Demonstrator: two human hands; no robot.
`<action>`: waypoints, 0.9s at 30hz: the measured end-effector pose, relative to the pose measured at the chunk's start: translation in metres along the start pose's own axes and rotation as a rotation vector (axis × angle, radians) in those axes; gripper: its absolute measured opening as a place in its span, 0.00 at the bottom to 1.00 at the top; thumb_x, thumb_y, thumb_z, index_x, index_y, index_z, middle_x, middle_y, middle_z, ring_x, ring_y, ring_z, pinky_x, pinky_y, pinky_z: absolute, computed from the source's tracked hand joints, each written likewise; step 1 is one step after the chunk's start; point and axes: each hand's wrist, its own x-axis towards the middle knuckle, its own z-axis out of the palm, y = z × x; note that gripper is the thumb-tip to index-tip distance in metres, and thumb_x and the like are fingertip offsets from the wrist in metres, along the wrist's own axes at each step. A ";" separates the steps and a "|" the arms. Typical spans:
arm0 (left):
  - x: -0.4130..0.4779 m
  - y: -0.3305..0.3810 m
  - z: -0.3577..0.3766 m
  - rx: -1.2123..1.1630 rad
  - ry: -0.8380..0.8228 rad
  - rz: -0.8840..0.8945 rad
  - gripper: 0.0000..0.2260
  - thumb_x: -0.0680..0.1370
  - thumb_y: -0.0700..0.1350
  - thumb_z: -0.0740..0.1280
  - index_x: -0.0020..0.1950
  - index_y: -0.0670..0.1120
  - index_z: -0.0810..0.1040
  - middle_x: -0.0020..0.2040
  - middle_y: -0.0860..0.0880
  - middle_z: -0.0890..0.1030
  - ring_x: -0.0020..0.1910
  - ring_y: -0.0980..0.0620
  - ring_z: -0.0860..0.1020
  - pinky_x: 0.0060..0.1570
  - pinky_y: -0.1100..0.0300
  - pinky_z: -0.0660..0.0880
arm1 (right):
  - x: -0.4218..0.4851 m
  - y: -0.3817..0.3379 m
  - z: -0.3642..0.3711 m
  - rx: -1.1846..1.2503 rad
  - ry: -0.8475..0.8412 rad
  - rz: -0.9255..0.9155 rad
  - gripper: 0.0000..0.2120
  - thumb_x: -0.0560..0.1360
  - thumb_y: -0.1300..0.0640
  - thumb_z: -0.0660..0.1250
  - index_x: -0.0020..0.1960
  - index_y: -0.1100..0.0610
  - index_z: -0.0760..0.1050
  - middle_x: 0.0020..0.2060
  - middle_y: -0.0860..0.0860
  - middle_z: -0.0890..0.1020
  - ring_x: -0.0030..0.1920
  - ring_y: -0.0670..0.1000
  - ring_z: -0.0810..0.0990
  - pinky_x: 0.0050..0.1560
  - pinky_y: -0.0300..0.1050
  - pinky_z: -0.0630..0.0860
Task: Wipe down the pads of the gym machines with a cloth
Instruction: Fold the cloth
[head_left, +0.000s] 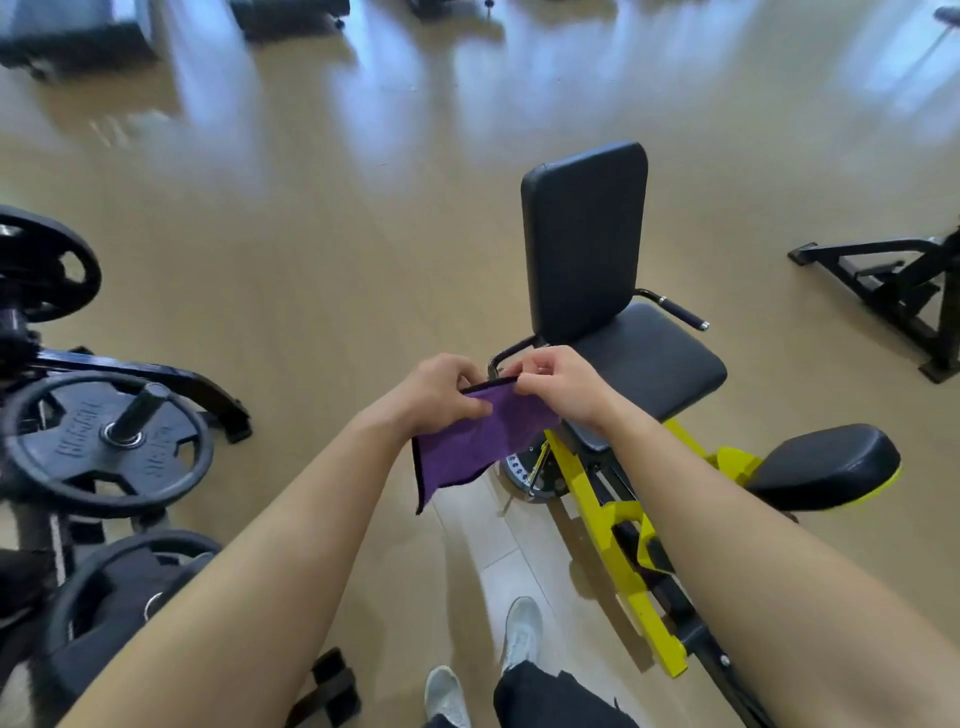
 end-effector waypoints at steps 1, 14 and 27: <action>-0.007 -0.008 0.000 -0.013 -0.010 -0.001 0.04 0.74 0.44 0.74 0.45 0.49 0.80 0.39 0.49 0.80 0.37 0.51 0.77 0.33 0.62 0.70 | -0.005 -0.003 0.006 -0.021 0.049 -0.017 0.12 0.67 0.53 0.67 0.32 0.59 0.68 0.34 0.53 0.80 0.35 0.49 0.73 0.39 0.49 0.70; -0.112 -0.056 0.017 -0.258 0.272 0.018 0.04 0.78 0.46 0.72 0.44 0.49 0.82 0.38 0.51 0.81 0.36 0.55 0.76 0.36 0.64 0.72 | -0.087 0.012 0.033 -0.370 -0.063 0.006 0.04 0.77 0.54 0.72 0.52 0.51 0.82 0.44 0.46 0.84 0.44 0.48 0.82 0.46 0.42 0.78; -0.220 -0.061 0.119 -1.079 0.655 -0.451 0.06 0.76 0.44 0.73 0.51 0.44 0.81 0.42 0.46 0.83 0.36 0.49 0.79 0.41 0.56 0.78 | -0.167 0.044 0.080 0.354 0.002 0.156 0.11 0.76 0.52 0.74 0.42 0.57 0.76 0.33 0.50 0.75 0.34 0.50 0.74 0.31 0.41 0.74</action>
